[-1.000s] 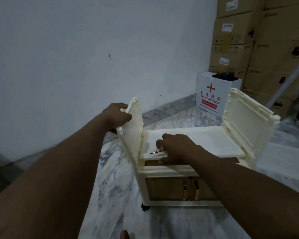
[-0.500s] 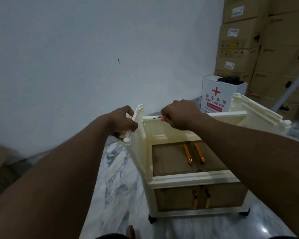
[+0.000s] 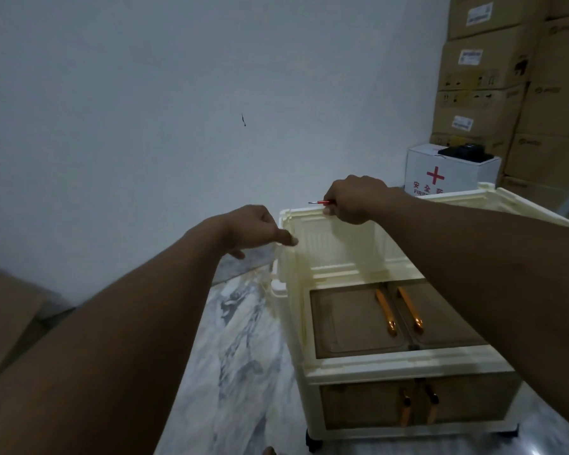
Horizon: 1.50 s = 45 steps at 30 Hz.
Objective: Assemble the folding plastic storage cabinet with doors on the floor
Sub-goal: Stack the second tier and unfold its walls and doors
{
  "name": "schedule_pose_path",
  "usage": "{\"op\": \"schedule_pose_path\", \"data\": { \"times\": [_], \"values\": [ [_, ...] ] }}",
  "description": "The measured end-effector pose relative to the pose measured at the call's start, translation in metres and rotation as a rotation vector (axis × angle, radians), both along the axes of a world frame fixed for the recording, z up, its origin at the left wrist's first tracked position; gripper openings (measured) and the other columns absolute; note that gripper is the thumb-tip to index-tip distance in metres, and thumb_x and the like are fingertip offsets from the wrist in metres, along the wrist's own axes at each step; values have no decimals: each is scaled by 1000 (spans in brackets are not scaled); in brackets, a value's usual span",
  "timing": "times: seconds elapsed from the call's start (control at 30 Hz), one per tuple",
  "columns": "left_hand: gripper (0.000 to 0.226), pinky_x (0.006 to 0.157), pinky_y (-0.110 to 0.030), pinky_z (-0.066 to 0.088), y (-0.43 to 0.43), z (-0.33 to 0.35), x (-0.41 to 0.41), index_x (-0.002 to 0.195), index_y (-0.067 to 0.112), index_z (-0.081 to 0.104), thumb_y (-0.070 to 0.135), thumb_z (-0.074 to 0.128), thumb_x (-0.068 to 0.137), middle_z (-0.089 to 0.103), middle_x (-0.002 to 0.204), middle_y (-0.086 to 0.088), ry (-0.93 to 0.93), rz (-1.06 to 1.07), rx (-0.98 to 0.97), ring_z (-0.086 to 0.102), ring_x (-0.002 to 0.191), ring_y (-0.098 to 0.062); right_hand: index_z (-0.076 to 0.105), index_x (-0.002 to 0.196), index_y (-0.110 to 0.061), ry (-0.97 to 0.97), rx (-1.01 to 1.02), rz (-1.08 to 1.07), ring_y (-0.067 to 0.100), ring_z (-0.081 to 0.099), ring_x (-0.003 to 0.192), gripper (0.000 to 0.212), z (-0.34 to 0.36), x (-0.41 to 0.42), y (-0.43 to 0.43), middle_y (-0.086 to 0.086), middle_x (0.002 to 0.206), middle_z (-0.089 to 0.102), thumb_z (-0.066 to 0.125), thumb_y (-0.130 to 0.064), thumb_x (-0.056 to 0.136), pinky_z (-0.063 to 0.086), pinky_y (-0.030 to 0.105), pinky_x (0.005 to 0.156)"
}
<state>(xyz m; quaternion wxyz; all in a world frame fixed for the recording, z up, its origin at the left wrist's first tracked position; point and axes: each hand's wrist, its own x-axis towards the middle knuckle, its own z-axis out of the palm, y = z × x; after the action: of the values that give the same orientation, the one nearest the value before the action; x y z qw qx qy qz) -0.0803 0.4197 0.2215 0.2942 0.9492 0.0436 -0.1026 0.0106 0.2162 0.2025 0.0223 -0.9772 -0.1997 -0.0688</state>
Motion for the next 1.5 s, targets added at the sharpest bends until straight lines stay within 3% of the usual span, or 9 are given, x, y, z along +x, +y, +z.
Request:
{"op": "schedule_pose_path", "data": {
  "times": [0.17,0.3,0.4,0.5,0.8,1.0,1.13,1.33,1.5],
  "values": [
    [61,89,-41,55,-8,5,53,134,17,55,39,77,81,57,131,-7,-124,9,-69,59,113,-26,69,98,-24,108,15,39,23,62,84,28,6,20,-4,-1,87,63,55,-48,95,51,38,77],
    [27,80,-37,62,-14,-10,82,104,17,75,31,80,81,71,105,-11,-178,-52,30,71,89,-23,69,105,-27,91,46,48,23,61,89,28,2,29,-6,-2,95,64,56,-49,94,49,36,77],
    [22,64,-25,57,-13,-15,90,99,19,77,32,79,82,72,96,-7,-245,-62,84,70,75,-17,61,116,-25,-205,32,98,23,56,99,37,-16,17,-11,3,112,56,52,-52,92,48,36,74],
    [19,54,-18,46,-10,-17,91,97,17,75,32,75,86,71,89,-4,-250,-97,114,65,68,-13,53,112,-16,-536,74,240,22,51,85,41,-47,-15,-13,8,108,49,44,-51,92,52,39,60],
    [31,55,-23,39,-15,-23,93,102,12,68,35,76,84,64,93,-5,-211,-192,325,58,71,-15,52,122,-16,119,143,18,28,62,95,47,-95,-19,30,9,112,64,31,-51,100,46,38,77],
    [25,51,-26,48,-27,-15,104,86,9,68,29,81,79,65,75,-5,-86,-184,470,62,60,-18,62,115,-17,104,173,34,24,59,82,27,-91,-9,33,7,105,62,44,-31,102,45,33,69],
    [27,74,-38,62,-34,-15,110,82,4,66,24,82,76,68,80,-11,-12,-201,552,68,66,-24,64,110,-15,76,199,48,24,58,77,27,-92,-5,36,7,99,61,47,-34,101,48,34,68],
    [29,78,-43,62,-38,-13,115,95,0,68,17,82,76,71,91,-16,17,-227,615,74,78,-29,66,113,-16,74,208,69,27,61,82,29,-90,0,36,9,103,63,50,-35,100,54,38,75],
    [34,78,-41,62,-34,-14,115,105,-2,69,15,80,78,72,99,-17,29,-244,583,74,85,-30,67,113,-18,80,240,79,25,58,78,27,-92,3,38,7,103,63,51,-35,100,46,31,68]
  ]
}}
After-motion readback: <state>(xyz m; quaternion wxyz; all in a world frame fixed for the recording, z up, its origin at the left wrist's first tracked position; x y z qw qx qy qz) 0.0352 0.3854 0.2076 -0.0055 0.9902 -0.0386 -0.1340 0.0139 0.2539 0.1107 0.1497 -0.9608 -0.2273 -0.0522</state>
